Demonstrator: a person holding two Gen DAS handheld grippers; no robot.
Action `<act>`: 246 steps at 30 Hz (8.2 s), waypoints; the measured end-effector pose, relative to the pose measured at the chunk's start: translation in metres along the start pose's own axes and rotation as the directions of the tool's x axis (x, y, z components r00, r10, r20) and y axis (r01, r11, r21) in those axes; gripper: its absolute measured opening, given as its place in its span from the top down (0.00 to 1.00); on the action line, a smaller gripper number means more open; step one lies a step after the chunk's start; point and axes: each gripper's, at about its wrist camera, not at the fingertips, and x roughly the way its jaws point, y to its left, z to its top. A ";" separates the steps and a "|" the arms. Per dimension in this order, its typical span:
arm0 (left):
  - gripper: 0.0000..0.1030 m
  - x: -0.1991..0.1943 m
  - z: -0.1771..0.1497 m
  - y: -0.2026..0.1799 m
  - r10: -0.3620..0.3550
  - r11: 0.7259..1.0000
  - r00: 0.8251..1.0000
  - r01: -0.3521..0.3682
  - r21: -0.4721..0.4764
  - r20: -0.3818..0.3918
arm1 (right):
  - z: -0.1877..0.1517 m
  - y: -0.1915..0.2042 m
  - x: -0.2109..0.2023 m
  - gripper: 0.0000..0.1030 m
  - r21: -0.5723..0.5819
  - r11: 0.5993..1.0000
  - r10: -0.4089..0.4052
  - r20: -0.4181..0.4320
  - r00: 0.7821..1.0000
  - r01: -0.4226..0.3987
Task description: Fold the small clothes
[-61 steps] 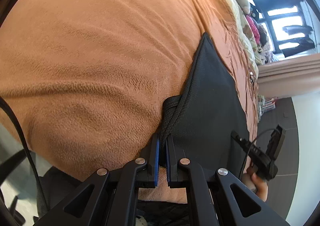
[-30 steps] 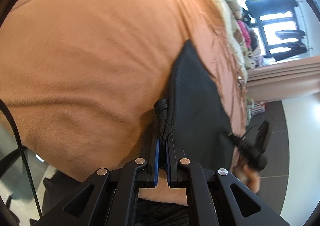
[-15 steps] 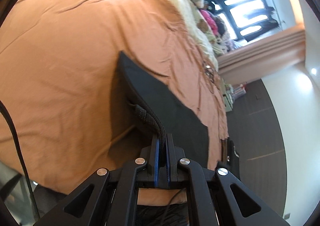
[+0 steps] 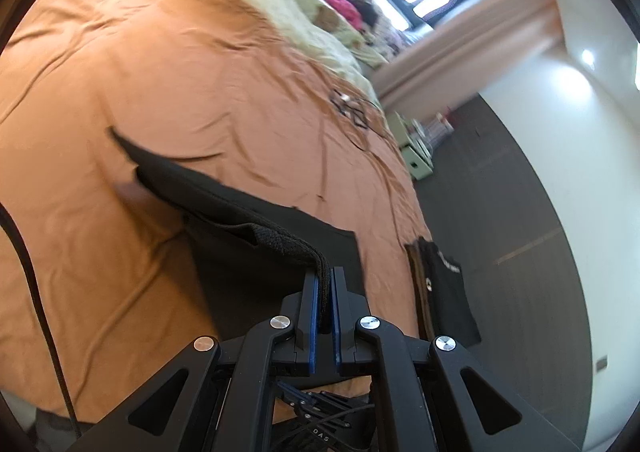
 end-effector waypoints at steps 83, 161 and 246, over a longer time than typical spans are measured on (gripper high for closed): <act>0.77 0.162 -0.124 0.062 0.232 0.973 0.907 -0.223 0.067 -0.351 | -0.019 -0.088 -0.155 0.37 -0.003 0.935 -0.350 0.134 0.927 0.353; 0.55 0.232 -0.021 0.078 0.176 0.984 0.933 -0.164 0.063 -0.314 | 0.162 -0.213 -0.031 0.41 0.093 0.991 -0.099 0.051 0.994 0.094; 0.96 0.115 -0.094 -0.333 -0.146 0.808 0.977 0.208 0.551 -0.155 | -0.166 -0.082 -0.403 0.92 -0.006 0.922 -0.289 0.654 0.699 0.388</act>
